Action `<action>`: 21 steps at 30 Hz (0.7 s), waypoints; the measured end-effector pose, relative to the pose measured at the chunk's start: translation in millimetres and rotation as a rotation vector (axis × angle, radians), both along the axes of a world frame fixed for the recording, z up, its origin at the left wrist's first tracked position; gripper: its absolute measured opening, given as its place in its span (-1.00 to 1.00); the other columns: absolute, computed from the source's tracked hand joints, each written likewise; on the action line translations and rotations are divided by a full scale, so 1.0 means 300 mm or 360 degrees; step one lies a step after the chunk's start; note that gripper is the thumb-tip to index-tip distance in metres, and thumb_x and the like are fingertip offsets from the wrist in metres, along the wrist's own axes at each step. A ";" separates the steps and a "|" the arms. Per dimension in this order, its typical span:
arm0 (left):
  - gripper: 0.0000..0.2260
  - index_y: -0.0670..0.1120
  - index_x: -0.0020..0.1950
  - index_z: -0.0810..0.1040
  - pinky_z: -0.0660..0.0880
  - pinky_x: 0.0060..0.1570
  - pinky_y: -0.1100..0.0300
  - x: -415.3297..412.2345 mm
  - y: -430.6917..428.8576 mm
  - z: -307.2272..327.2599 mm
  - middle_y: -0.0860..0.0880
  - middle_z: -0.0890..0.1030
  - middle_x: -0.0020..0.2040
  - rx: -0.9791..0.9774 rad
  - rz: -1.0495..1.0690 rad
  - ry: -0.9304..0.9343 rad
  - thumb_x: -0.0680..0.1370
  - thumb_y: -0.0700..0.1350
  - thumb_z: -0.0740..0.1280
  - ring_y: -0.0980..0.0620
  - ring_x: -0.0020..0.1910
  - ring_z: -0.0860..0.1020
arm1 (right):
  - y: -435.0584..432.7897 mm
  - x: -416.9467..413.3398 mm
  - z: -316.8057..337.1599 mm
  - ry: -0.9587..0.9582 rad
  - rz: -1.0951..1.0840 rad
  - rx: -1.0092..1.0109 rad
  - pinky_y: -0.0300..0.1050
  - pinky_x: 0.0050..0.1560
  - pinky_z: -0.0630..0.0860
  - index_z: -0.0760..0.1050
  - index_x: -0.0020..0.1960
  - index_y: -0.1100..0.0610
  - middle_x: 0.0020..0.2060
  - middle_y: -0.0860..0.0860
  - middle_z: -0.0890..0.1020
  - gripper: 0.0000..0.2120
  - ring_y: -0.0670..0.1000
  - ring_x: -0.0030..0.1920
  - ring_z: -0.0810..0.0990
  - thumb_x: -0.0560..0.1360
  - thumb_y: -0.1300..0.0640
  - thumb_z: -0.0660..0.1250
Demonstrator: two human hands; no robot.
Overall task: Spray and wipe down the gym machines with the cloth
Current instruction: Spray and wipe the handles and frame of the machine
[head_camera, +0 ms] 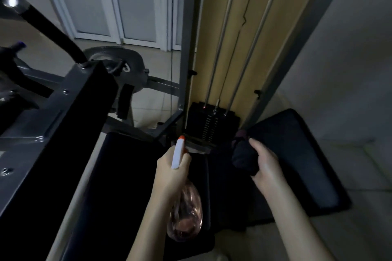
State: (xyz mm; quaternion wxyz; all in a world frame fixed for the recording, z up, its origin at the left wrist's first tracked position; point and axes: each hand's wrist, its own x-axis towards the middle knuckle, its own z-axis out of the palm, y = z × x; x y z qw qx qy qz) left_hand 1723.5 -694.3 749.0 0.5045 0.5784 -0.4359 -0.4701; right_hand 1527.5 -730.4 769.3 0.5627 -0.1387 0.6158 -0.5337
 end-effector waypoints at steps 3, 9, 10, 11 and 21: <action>-0.72 -0.15 -0.27 0.39 0.33 -0.36 0.07 -0.081 -0.016 0.028 -0.02 0.43 -0.37 -0.0011 -0.0134 0.0003 0.55 -0.01 0.26 0.01 -0.37 0.38 | 0.009 -0.094 0.063 0.0187 -0.0124 -0.0159 -0.05 -0.06 0.54 0.54 0.21 0.09 -0.02 0.03 0.63 -0.74 0.04 0.01 0.59 0.53 0.15 0.33; -0.70 -0.20 -0.23 0.42 0.39 -0.31 0.05 -0.258 -0.029 0.049 -0.17 0.46 -0.33 -0.0068 -0.0325 -0.0212 0.45 0.05 0.22 -0.03 -0.35 0.43 | -0.012 -0.307 0.118 0.0448 -0.0138 -0.0388 -0.04 0.10 0.53 0.54 0.22 0.08 0.09 0.06 0.62 -0.71 0.03 0.09 0.59 0.50 0.16 0.37; -0.69 -0.22 -0.22 0.43 0.40 -0.30 0.07 -0.293 -0.027 0.049 -0.18 0.47 -0.32 -0.0066 -0.0334 -0.0235 0.45 0.05 0.22 -0.01 -0.34 0.44 | -0.019 -0.354 0.119 0.0507 -0.0135 -0.0412 -0.03 0.14 0.52 0.54 0.22 0.08 0.11 0.06 0.62 -0.71 0.02 0.10 0.59 0.49 0.16 0.37; -0.70 -0.23 -0.22 0.42 0.39 -0.30 0.10 -0.328 -0.024 0.051 -0.14 0.46 -0.34 -0.0062 -0.0327 -0.0239 0.47 0.03 0.23 0.02 -0.35 0.43 | -0.025 -0.398 0.124 0.0571 -0.0127 -0.0439 -0.02 0.16 0.51 0.54 0.22 0.07 0.11 0.04 0.62 -0.70 0.01 0.11 0.58 0.49 0.16 0.38; -0.67 -0.28 -0.18 0.42 0.34 -0.33 0.10 -0.748 0.042 0.046 -0.04 0.43 -0.36 -0.0035 0.0075 -0.0286 0.45 0.01 0.24 0.06 -0.36 0.41 | -0.159 -0.740 -0.027 0.1307 0.0437 -0.0590 -0.23 0.05 0.36 0.42 0.32 0.09 0.24 0.06 0.49 -0.68 0.03 0.22 0.47 0.57 0.15 0.26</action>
